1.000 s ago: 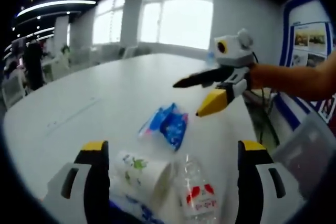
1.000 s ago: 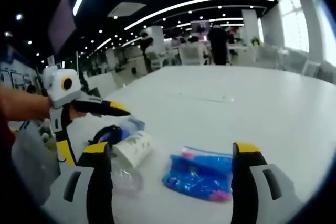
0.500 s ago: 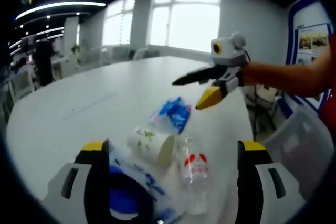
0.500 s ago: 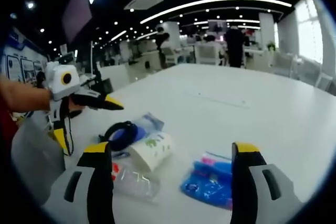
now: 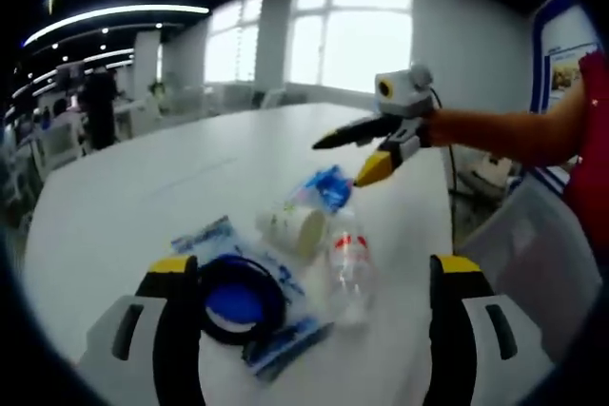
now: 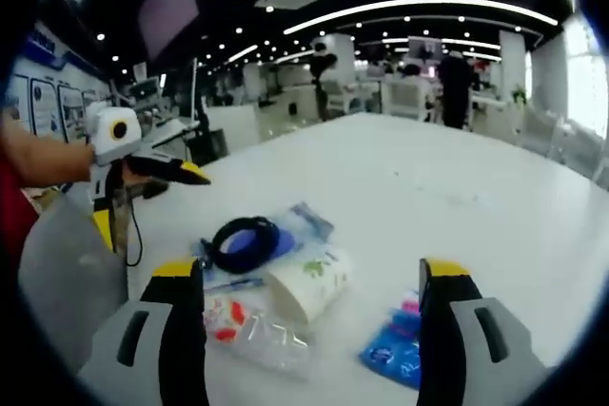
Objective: Arrange the tabletop items into an orderly group along one side of the table until the central work area is clear of visible clutter.
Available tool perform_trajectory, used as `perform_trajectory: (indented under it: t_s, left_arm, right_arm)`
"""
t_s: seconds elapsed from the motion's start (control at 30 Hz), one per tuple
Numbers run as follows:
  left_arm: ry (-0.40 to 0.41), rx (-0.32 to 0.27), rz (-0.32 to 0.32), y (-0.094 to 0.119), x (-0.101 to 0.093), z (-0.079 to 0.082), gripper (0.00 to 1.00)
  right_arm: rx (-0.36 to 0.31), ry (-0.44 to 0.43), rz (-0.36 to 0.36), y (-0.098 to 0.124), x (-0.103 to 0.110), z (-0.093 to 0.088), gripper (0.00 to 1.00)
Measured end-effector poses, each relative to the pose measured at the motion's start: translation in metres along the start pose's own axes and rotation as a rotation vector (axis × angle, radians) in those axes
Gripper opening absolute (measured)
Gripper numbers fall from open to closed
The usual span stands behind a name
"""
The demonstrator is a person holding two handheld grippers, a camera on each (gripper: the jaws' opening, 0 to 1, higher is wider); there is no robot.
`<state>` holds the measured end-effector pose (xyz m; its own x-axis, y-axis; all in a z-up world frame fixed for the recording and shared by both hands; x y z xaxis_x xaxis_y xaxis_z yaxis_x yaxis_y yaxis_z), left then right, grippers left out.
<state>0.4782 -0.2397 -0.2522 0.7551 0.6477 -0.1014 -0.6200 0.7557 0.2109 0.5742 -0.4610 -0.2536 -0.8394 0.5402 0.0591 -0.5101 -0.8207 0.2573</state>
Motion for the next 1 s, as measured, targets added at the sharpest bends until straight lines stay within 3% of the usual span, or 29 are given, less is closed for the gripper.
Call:
perform_trajectory:
  t_s: [0.4, 0.67, 1.0]
  left_arm:
    - [0.028, -0.013, 0.071, 0.042, 0.000, -0.006, 0.97]
    - [0.037, -0.022, 0.081, 0.053, -0.009, -0.008, 0.96]
    - [0.047, -0.030, 0.082, 0.060, -0.019, -0.011, 0.96]
  right_arm:
    - [0.043, 0.076, 0.122, -0.010, 0.032, 0.000, 0.91]
    - [0.136, 0.234, 0.275, -0.008, 0.062, -0.009, 0.90]
    - [0.226, 0.271, 0.422, 0.000, 0.082, -0.021, 0.87]
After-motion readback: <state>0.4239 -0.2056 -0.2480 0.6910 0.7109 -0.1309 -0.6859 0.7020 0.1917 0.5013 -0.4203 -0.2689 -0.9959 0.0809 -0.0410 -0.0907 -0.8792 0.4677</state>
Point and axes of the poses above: the point that each gripper's makers call its tool centre point, and the gripper's own axes: y roughly backward along the fingers, x roughly to its left, z roughly out of its top, the point moved 6 cm from there along y, roughly backward along the fingers, and after that the axes turned 11 degrees about -x, right-handed, at the moved point
